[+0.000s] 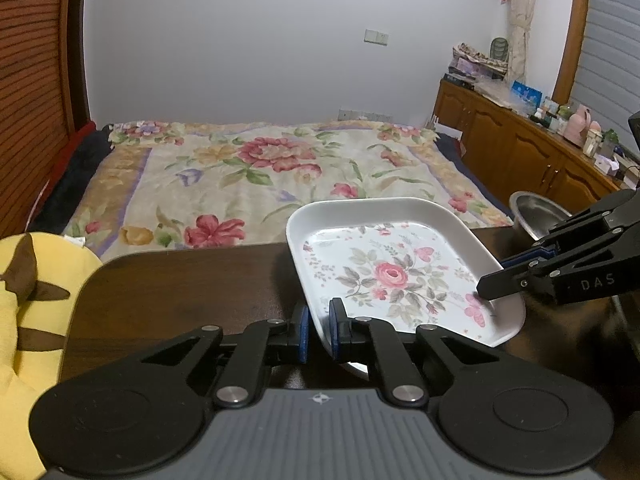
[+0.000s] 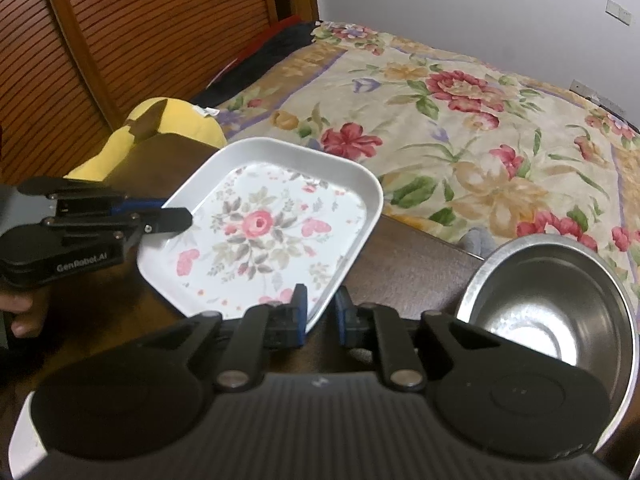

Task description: Organize plates and bowls

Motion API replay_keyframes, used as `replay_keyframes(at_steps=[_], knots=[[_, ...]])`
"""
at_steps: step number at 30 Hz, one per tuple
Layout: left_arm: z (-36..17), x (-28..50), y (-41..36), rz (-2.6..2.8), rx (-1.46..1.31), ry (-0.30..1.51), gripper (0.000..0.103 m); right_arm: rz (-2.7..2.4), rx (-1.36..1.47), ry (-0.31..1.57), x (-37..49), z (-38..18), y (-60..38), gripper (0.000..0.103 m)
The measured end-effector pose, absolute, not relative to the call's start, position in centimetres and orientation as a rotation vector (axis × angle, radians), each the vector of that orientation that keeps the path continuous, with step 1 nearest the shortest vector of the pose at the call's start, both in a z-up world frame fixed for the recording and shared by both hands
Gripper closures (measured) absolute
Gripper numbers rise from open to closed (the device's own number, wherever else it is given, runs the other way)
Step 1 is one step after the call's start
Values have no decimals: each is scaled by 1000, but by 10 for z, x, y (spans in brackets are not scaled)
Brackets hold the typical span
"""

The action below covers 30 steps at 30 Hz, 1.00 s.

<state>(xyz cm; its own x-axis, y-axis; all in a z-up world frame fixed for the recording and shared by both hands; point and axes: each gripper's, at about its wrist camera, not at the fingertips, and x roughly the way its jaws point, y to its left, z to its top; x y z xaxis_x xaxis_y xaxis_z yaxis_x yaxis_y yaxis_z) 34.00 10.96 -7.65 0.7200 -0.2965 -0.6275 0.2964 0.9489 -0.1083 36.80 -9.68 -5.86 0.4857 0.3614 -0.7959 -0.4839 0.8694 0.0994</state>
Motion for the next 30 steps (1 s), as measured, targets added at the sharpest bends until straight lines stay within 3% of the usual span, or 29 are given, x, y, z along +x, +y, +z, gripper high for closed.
replay_keyframes(at_steps=[30], knots=[[-6,223,100,-314,50,551,91,538,-133,764,266,3,-115,87]])
